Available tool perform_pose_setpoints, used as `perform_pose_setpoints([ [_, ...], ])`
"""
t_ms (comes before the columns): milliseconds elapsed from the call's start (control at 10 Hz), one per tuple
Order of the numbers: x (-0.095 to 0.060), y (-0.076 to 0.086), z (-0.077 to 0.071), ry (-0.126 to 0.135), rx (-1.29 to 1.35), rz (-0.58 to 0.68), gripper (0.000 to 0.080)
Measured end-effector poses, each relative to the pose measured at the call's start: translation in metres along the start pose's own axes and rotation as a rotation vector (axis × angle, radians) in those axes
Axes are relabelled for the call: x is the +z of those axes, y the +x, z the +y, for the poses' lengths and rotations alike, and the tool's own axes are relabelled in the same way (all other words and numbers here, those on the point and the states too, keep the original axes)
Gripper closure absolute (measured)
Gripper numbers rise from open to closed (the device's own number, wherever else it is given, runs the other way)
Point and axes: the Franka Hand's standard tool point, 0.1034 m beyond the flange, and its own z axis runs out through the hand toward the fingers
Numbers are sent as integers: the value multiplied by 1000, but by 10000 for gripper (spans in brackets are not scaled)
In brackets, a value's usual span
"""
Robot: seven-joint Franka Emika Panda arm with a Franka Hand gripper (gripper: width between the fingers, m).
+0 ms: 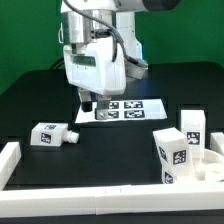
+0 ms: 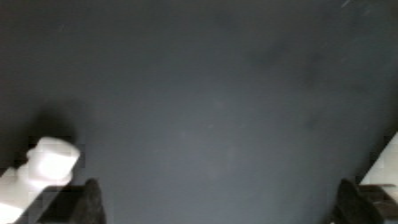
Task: Assemble stool
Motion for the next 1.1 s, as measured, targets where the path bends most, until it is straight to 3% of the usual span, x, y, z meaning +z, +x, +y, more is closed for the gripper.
perform_pose_setpoints([
  [300, 1, 6, 6, 2, -10, -2, 151],
  [600, 2, 73, 64, 3, 66, 18, 151],
  [700, 6, 84, 75, -2, 77, 38, 151],
  [900, 7, 80, 72, -2, 83, 32, 151],
  [1100, 9, 81, 79, -3, 132, 1, 151],
])
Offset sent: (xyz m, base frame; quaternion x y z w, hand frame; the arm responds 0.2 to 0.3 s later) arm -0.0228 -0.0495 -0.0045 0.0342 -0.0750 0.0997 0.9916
